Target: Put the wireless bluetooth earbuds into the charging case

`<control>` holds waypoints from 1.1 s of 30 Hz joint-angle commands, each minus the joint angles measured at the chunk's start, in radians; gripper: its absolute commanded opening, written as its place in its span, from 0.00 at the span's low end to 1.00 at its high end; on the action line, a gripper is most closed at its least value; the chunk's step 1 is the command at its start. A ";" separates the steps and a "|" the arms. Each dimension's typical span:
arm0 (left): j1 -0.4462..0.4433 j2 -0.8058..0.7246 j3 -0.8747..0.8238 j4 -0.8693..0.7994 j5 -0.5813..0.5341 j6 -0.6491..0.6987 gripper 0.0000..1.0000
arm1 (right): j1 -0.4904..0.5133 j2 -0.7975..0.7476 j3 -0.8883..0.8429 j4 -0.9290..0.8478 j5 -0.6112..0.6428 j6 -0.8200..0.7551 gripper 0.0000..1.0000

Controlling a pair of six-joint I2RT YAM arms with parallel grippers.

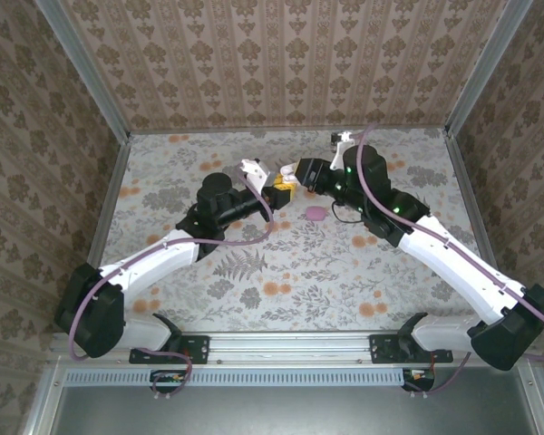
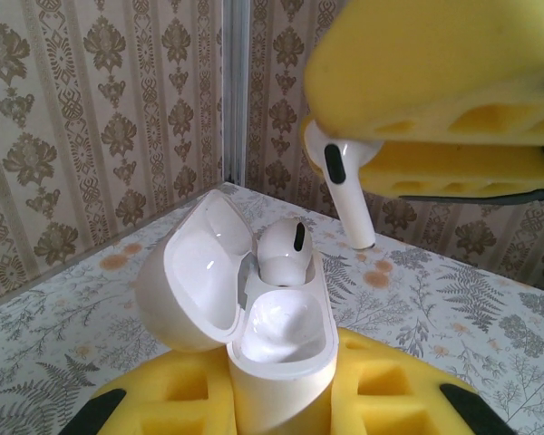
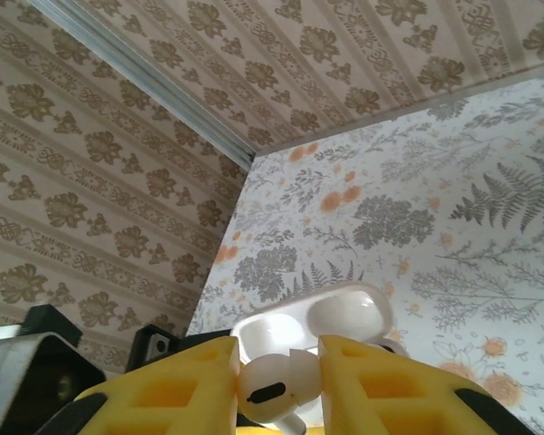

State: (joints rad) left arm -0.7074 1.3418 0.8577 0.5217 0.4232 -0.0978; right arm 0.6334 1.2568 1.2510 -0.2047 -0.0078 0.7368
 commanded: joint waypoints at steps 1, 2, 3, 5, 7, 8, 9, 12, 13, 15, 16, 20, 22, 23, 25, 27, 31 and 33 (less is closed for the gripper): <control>-0.007 0.001 -0.007 0.036 0.015 0.003 0.11 | 0.019 0.015 0.042 0.028 0.008 -0.020 0.29; -0.006 0.002 -0.006 0.036 0.017 0.002 0.11 | 0.026 0.018 0.043 0.027 0.016 -0.026 0.29; -0.007 0.002 -0.006 0.036 0.019 0.002 0.11 | 0.033 0.021 0.046 0.024 0.024 -0.033 0.29; -0.009 0.000 -0.008 0.035 0.018 0.001 0.11 | 0.045 0.030 0.053 0.017 0.039 -0.047 0.29; -0.008 -0.001 -0.008 0.036 0.019 0.001 0.11 | 0.056 0.042 0.063 0.006 0.051 -0.062 0.29; -0.008 -0.001 -0.009 0.036 0.019 0.001 0.11 | 0.061 0.045 0.065 0.004 0.058 -0.070 0.29; -0.008 -0.003 -0.008 0.035 0.018 0.000 0.11 | 0.064 0.047 0.065 0.004 0.064 -0.072 0.29; -0.009 -0.004 -0.009 0.036 0.019 0.000 0.11 | 0.068 0.051 0.062 0.011 0.074 -0.078 0.29; -0.009 -0.005 -0.009 0.036 0.019 0.000 0.11 | 0.069 0.053 0.063 0.012 0.076 -0.079 0.29; -0.009 -0.006 -0.009 0.036 0.019 0.001 0.11 | 0.070 0.056 0.065 0.012 0.081 -0.081 0.29; -0.008 -0.006 -0.008 0.036 0.020 0.000 0.11 | 0.071 0.058 0.064 0.009 0.088 -0.081 0.29; -0.008 -0.007 -0.006 0.034 0.025 0.001 0.11 | 0.074 0.062 0.062 -0.001 0.108 -0.089 0.29; -0.008 -0.007 -0.005 0.032 0.025 0.001 0.11 | 0.076 0.065 0.061 0.001 0.111 -0.089 0.29; -0.009 -0.007 -0.005 0.032 0.025 0.001 0.11 | 0.077 0.065 0.058 0.005 0.109 -0.088 0.29; -0.009 -0.007 -0.006 0.032 0.027 0.000 0.11 | 0.078 0.068 0.055 0.010 0.109 -0.088 0.29; -0.010 -0.009 -0.006 0.032 0.026 -0.003 0.11 | 0.078 0.070 0.055 0.011 0.112 -0.089 0.29; -0.010 -0.010 -0.004 0.031 0.025 -0.001 0.11 | 0.080 0.075 0.054 0.010 0.115 -0.094 0.29; -0.010 -0.012 -0.004 0.030 0.023 0.000 0.11 | 0.081 0.077 0.054 0.009 0.117 -0.096 0.29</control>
State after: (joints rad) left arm -0.7074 1.3418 0.8577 0.5240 0.4271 -0.0978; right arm 0.7063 1.3273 1.2839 -0.2062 0.0769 0.6575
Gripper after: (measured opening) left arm 0.207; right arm 0.293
